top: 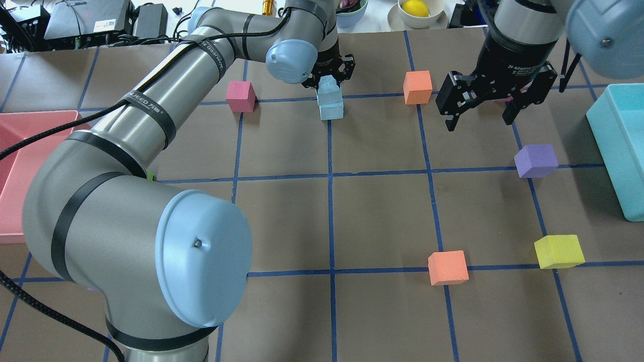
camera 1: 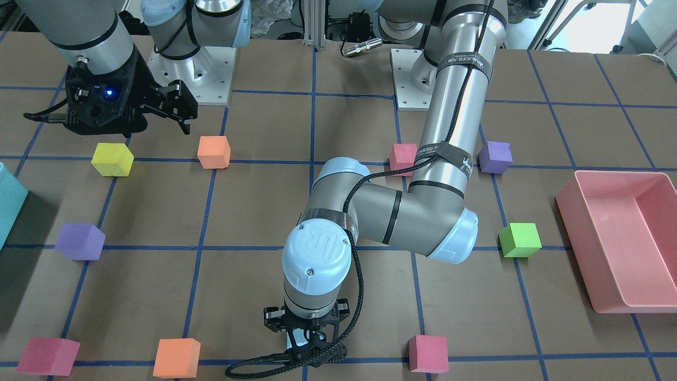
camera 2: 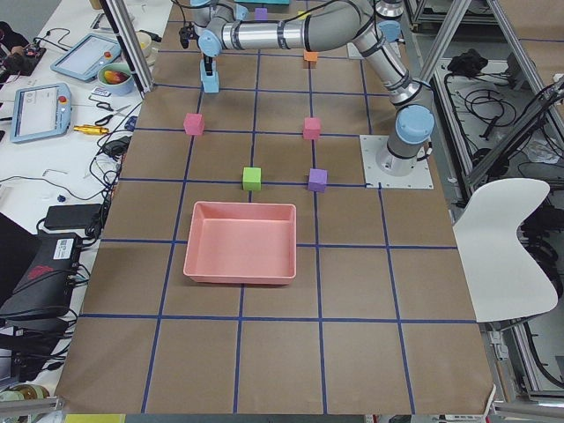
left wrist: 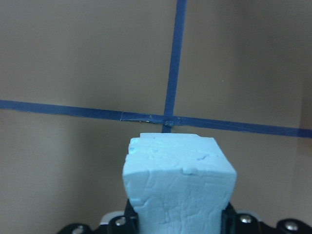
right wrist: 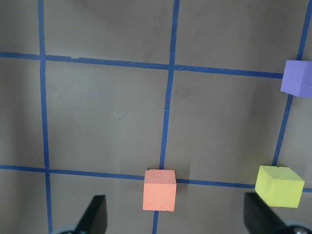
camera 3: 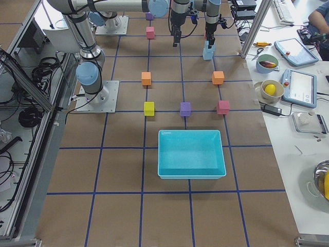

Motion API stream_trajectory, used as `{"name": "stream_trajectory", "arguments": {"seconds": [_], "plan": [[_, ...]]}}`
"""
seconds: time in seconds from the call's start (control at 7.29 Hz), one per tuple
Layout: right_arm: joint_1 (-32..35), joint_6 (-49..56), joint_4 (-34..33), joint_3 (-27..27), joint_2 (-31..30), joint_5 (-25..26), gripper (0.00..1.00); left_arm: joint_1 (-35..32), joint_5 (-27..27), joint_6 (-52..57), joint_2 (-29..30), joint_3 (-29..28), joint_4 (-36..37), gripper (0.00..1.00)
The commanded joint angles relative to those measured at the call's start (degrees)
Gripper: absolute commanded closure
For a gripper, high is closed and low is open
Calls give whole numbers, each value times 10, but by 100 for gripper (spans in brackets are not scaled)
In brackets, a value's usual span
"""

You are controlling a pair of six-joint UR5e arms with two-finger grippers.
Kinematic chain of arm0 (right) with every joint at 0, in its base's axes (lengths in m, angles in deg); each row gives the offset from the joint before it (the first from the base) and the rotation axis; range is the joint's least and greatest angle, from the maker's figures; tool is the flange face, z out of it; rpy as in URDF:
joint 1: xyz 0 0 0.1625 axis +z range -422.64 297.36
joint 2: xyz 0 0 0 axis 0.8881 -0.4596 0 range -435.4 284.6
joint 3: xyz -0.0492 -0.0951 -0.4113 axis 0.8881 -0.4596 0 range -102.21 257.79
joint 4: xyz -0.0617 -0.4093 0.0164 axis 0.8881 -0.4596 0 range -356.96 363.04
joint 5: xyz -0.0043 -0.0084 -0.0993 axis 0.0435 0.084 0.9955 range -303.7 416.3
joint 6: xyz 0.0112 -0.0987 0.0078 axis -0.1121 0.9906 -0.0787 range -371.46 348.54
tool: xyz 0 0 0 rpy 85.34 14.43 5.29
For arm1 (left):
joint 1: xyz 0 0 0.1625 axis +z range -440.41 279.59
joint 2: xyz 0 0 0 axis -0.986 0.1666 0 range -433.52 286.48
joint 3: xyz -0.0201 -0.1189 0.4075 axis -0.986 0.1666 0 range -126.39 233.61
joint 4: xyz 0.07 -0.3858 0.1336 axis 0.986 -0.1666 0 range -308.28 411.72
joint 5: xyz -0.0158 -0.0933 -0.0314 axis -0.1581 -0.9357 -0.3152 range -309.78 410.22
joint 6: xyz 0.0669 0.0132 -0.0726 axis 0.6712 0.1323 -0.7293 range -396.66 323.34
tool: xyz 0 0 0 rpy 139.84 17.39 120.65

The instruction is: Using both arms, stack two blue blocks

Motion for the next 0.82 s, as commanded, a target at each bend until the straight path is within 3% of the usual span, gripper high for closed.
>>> {"name": "stream_trajectory", "arguments": {"seconds": [0.0,0.27,0.69], "plan": [[0,0,-1,0,0,0,0,-5,1,-1,6,0,2,100],[0,-2,-3,4,-1,1,0,-7,0,-1,13,0,5,1],[0,-2,-2,9,-2,1,0,-6,0,3,12,1,5,0]]}}
